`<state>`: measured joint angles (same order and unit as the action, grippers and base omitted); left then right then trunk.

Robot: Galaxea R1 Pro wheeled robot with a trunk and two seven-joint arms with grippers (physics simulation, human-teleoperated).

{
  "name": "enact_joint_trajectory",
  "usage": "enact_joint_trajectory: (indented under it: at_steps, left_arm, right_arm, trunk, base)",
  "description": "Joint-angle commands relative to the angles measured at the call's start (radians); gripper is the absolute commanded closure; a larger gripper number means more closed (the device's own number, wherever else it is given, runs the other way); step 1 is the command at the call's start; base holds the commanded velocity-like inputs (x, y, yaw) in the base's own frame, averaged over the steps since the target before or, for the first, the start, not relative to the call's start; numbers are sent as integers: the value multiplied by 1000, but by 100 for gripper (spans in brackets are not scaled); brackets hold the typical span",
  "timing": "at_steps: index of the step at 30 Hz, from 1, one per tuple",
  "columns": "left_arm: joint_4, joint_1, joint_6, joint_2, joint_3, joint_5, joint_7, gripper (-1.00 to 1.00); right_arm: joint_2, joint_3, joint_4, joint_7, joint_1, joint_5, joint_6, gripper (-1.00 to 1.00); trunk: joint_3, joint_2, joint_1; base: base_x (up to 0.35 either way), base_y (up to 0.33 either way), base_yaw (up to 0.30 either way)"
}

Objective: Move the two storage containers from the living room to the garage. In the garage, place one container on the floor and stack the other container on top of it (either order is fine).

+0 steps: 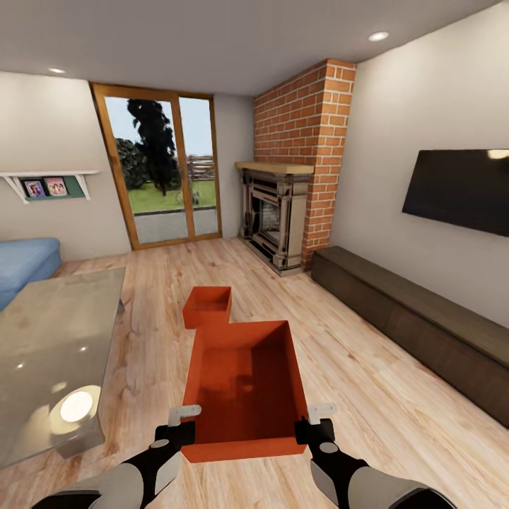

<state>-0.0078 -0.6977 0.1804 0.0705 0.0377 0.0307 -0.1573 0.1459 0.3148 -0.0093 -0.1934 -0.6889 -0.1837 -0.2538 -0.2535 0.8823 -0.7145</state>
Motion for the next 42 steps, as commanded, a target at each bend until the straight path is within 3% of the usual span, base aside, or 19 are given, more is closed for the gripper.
enact_joint_trajectory:
  at_steps: [1, 42]
  left_arm:
    - [3, 0, 5, 0, -7, 14, 1, 100]
    - [3, 0, 5, 0, -7, 15, 1, 100]
  right_arm:
    - [1, -17, -14, 6, -1, -11, -5, 100]
    - [1, -17, -14, 5, -1, -20, -6, 100]
  trunk:
    - [2, -6, 4]
    - [62, -6, 4]
  base:
    - [0, 0, 0]
    - [0, 0, -16]
